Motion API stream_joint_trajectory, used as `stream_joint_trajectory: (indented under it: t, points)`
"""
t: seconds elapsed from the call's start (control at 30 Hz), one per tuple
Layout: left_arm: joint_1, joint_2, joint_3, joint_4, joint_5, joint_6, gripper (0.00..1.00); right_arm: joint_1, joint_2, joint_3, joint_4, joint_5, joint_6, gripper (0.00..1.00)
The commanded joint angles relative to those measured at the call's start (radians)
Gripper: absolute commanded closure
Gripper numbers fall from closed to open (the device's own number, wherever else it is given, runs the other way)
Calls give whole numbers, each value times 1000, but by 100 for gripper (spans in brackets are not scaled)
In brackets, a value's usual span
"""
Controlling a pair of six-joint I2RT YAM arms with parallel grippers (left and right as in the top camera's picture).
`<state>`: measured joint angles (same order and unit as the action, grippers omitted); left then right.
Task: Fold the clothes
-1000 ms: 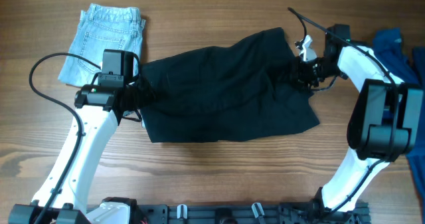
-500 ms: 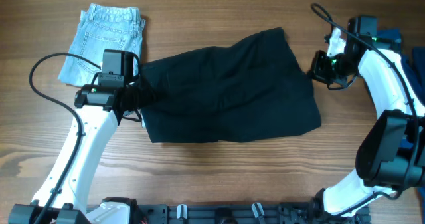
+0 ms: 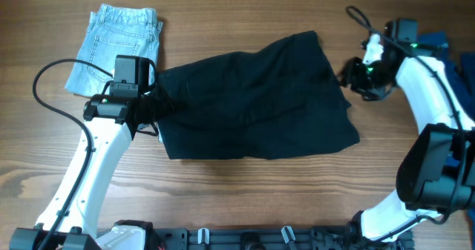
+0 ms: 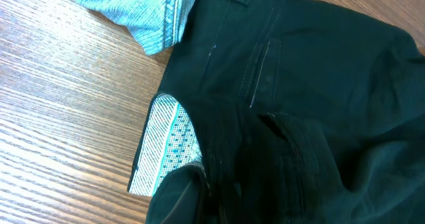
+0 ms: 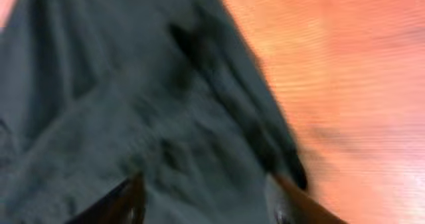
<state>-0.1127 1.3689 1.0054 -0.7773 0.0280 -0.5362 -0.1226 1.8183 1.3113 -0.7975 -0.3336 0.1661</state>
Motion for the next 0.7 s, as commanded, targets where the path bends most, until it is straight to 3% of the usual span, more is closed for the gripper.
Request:
stream_joint_trajectory:
  t: [0.0, 0.23, 0.4, 0.5, 0.6, 0.67]
  points:
    - [5, -13, 7, 3, 9, 12, 94, 71, 4, -80, 134, -49, 21, 32]
    - [5, -13, 7, 3, 10, 12, 94, 100, 132, -102, 293, 104, 42, 30]
    - [5, -13, 7, 3, 28, 12, 94, 100, 174, -102, 348, 68, -2, 34]
    - [5, -13, 7, 4, 28, 12, 94, 100, 175, -102, 332, -33, -37, 64]
    - [5, -13, 7, 4, 28, 12, 94, 100, 173, -102, 326, -83, -62, 78]
    - [5, -13, 7, 4, 28, 12, 94, 97, 173, -101, 321, -83, -61, 93]
